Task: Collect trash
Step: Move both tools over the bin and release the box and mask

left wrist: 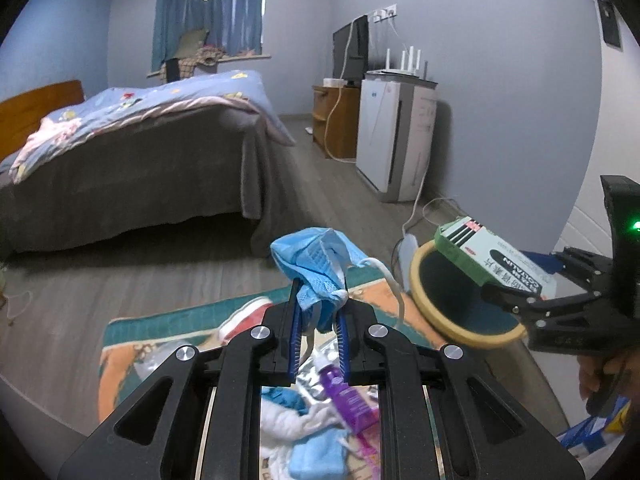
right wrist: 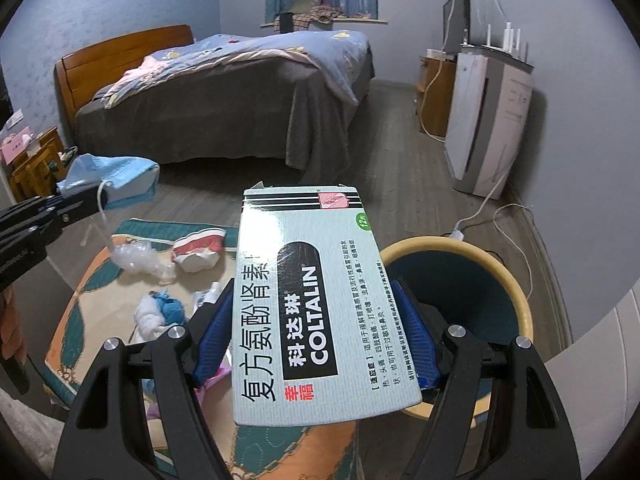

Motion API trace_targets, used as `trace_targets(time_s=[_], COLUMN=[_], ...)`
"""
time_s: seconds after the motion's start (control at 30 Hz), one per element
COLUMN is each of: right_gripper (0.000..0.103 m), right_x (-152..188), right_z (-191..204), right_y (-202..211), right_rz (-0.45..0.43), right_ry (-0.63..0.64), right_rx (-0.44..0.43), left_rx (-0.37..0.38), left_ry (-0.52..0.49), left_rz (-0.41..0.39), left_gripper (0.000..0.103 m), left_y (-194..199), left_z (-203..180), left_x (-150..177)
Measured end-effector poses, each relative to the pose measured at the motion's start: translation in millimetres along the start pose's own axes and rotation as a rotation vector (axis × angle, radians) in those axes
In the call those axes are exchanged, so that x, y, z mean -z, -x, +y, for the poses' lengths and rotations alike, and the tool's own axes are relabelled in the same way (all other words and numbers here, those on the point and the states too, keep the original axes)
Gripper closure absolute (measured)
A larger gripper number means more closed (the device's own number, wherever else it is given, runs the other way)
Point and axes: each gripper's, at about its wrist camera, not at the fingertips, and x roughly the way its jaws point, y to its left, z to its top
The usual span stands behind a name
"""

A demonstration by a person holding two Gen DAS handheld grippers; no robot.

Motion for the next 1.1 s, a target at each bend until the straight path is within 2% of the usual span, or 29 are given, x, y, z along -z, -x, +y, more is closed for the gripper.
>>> trace_targets(time_s=[0.4,0.73,1.1], right_gripper=[0.03,0.03,0.03], right_x=[1.3,16.6,40.1], right_z=[-37.4,-80.9,-133.2], right_y=[-2.0,-7.6,-32.6], right_rz=[0.001,0.007,0.055], right_ry=[-0.058,-0.116,-0.216], right_rx=[0.053,0.098,0.152], left_rx=[0.026,0.065,0.179], left_ry=[-0.031,-0.092,-0.148], left_rz=[0.044,0.075,0.13], left_gripper=[0.087,0.087,0.087], left_y=[-20.2,-49.7,-89.1], left_z=[-30.2,-68.0,-131.6], left_x=[1.6,-0.4,-5.8])
